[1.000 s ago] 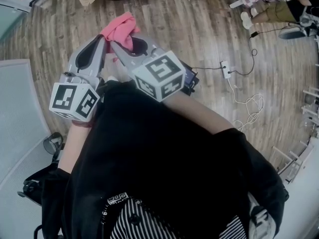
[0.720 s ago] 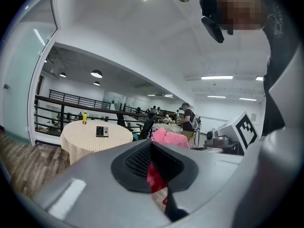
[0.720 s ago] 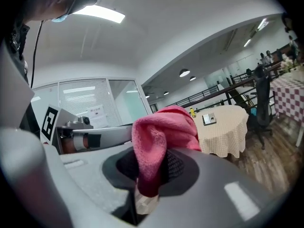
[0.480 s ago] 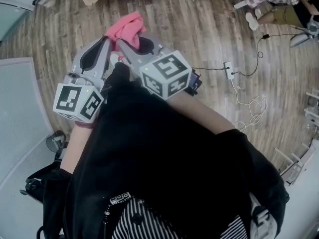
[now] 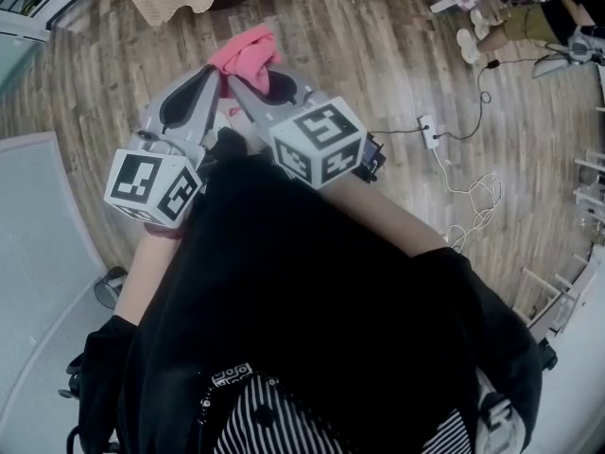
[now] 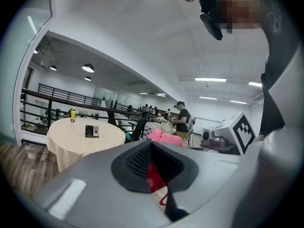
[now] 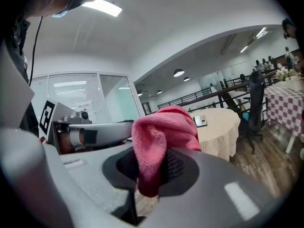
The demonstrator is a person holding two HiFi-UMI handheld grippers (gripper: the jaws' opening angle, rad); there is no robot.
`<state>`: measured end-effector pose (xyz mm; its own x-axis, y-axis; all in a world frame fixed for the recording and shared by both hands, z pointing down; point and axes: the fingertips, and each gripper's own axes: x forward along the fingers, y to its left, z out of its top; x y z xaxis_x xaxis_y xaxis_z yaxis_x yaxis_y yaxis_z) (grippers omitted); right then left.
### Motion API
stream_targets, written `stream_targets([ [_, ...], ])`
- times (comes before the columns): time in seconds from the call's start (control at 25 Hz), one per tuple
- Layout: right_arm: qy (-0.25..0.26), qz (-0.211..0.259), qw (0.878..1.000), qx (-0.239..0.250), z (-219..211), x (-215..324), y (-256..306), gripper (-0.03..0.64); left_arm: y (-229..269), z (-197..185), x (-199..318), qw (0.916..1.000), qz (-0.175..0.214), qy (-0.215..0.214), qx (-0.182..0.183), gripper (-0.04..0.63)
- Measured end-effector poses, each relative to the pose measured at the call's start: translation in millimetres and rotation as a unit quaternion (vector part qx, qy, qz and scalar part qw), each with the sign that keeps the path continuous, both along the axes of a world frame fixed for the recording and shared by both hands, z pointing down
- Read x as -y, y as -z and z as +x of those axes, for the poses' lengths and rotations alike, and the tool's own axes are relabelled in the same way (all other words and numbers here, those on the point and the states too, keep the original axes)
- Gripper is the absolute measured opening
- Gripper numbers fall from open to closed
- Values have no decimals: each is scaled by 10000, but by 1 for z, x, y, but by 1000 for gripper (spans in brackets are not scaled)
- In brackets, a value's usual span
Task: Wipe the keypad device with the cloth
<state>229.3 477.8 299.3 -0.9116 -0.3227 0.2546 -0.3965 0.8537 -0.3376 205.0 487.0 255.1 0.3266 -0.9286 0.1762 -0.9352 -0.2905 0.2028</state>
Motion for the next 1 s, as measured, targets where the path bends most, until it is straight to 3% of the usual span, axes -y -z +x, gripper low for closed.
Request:
stream_targets([
  [0.52,-205,62,9997,-71,-77,88,9,75,15,-79,98,9995,139,-255,-75,-8],
  [1.0,-593,-7,9976,-352,-169,142,2,75,7,-167,157,9963,81,-790,-316,-8],
])
